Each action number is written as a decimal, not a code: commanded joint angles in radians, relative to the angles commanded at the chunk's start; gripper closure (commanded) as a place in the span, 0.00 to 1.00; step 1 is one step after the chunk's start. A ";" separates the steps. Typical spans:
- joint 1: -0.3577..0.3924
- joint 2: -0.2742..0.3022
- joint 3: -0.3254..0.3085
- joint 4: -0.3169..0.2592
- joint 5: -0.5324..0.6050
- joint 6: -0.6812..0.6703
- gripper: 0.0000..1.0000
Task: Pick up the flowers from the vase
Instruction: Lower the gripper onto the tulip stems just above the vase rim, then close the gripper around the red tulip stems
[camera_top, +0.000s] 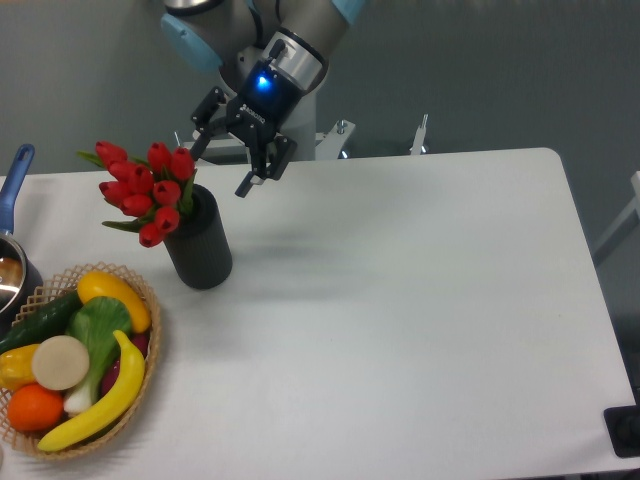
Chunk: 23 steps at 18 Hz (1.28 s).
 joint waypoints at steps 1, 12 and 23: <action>-0.006 -0.017 0.000 0.000 -0.002 0.009 0.00; -0.091 -0.166 0.009 0.012 -0.156 0.103 0.00; -0.092 -0.207 0.052 0.020 -0.155 0.110 1.00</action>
